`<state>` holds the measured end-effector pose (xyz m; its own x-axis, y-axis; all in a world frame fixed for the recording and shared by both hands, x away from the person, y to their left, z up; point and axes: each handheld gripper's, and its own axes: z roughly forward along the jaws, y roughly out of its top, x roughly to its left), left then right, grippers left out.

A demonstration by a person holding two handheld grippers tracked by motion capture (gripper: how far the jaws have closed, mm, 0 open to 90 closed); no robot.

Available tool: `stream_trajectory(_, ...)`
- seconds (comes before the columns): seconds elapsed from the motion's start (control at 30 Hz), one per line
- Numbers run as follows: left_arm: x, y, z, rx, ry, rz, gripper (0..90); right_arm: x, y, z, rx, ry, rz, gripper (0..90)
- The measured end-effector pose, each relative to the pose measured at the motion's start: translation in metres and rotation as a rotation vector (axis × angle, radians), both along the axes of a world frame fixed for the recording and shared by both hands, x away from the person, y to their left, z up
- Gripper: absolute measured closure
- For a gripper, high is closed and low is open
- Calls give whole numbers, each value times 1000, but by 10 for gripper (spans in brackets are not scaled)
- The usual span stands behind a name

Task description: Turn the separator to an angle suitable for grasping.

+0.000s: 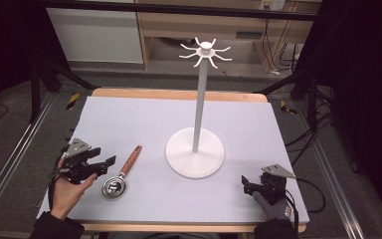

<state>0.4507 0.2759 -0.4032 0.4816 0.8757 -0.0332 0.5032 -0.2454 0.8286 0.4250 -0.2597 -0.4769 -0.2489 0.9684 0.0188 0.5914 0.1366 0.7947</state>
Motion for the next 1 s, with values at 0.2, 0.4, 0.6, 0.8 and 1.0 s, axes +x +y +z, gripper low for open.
stream_trajectory(0.2, 11, -20, 4, 26, 3, -24, 374, 0, 0, 0, 2, 0, -3, 69)
stream_trajectory(0.4, 19, -32, 1, 27, 25, -43, 379, 0, -1, 0, 0, -1, -3, 68)
stream_trajectory(0.6, 23, -39, -8, 60, 65, -69, 391, 0, -1, 0, -2, 0, 1, 68)
stream_trajectory(0.8, 27, -42, -16, 116, 123, -79, 428, 1, 0, -1, -12, 2, 11, 69)
stream_trajectory(1.0, 30, -46, -26, 179, 180, -78, 468, 1, 1, -2, -17, 14, 18, 69)
